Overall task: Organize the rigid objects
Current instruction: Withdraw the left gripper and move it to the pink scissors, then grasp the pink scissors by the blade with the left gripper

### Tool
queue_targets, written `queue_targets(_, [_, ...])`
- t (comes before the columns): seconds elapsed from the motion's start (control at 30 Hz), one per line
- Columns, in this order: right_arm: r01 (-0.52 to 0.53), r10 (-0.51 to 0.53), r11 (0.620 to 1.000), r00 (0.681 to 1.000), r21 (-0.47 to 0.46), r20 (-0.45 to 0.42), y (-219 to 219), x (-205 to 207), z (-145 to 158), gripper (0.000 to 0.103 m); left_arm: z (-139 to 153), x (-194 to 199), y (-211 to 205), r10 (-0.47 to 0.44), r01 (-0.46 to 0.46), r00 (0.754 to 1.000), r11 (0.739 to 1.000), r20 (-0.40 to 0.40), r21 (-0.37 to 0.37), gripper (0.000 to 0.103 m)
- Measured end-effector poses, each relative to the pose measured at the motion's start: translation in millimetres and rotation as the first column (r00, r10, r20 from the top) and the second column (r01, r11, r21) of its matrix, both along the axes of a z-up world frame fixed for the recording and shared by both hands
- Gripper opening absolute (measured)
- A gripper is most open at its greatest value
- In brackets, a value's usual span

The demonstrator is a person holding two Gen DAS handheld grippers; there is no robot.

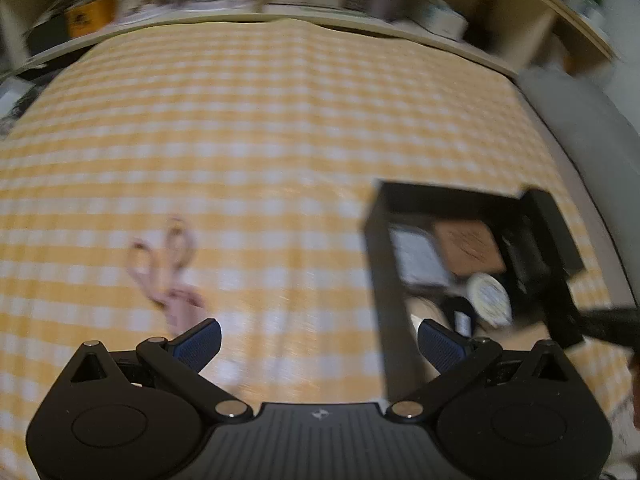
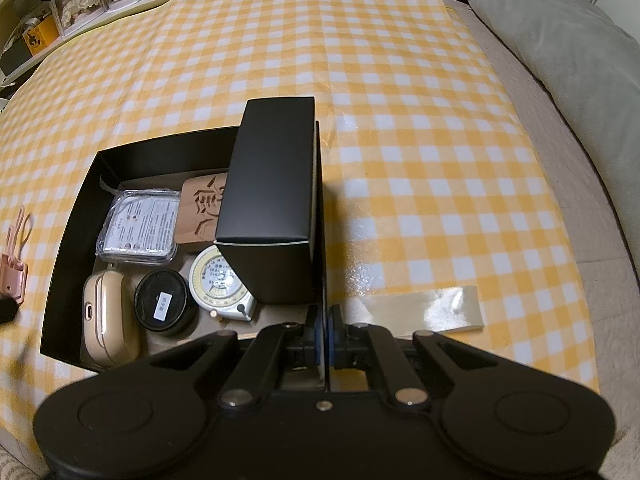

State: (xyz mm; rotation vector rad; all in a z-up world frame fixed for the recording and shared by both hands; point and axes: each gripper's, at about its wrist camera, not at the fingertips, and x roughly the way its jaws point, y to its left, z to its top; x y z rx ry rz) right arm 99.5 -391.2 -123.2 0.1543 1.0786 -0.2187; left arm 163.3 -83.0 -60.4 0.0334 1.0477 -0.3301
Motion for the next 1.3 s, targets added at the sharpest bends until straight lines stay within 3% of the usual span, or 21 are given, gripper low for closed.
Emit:
queue_targets(0.17, [0.0,0.0,1.0,1.0,0.002,-0.003,0,0,0,0.004,5,21,34,0.102,-0.102,0.995,0.995,0.011,0.011,0.103])
queue_targets(0.37, [-0.001,0.001,1.0,1.0,-0.002,-0.004,0,1,0,0.004,-7,43,58,0.22,-0.222,0.973,0.975,-0.072,-0.019,0.1])
queue_targets(0.43, [-0.001,0.001,1.0,1.0,-0.002,-0.004,1,1,0,0.004,-10,46,55,0.202,-0.206,0.975,0.978,-0.096,-0.032,0.084])
queue_targets(0.67, [-0.001,0.001,1.0,1.0,-0.001,-0.005,0,0,-1,0.004,-44,63,54,0.271,-0.277,0.942,0.961,-0.196,-0.003,0.064])
queue_targets(0.73, [-0.001,0.001,1.0,1.0,-0.003,-0.005,1,1,0,0.004,-53,69,58,0.291,-0.295,0.934,0.955,-0.205,0.014,0.054])
queue_targets(0.9, [-0.001,0.001,1.0,1.0,-0.003,-0.007,1,1,-1,0.004,-58,74,68,0.332,-0.335,0.925,0.942,-0.184,0.02,0.046])
queue_targets(0.93, [-0.002,0.002,1.0,1.0,-0.004,-0.007,1,1,-1,0.004,-57,74,70,0.335,-0.338,0.925,0.941,-0.179,0.013,0.035])
queue_targets(1.0, [-0.001,0.001,1.0,1.0,-0.004,-0.006,0,1,-1,0.004,-56,74,70,0.325,-0.328,0.931,0.945,-0.165,0.008,0.03])
queue_targets(1.13, [-0.001,0.001,1.0,1.0,-0.003,-0.007,0,1,-1,0.004,-46,70,67,0.308,-0.312,0.943,0.95,-0.125,-0.017,0.029])
queue_targets(1.3, [-0.002,0.002,1.0,1.0,-0.003,-0.009,-1,1,-2,0.004,-4,50,45,0.199,-0.195,0.98,0.974,0.023,-0.114,0.029])
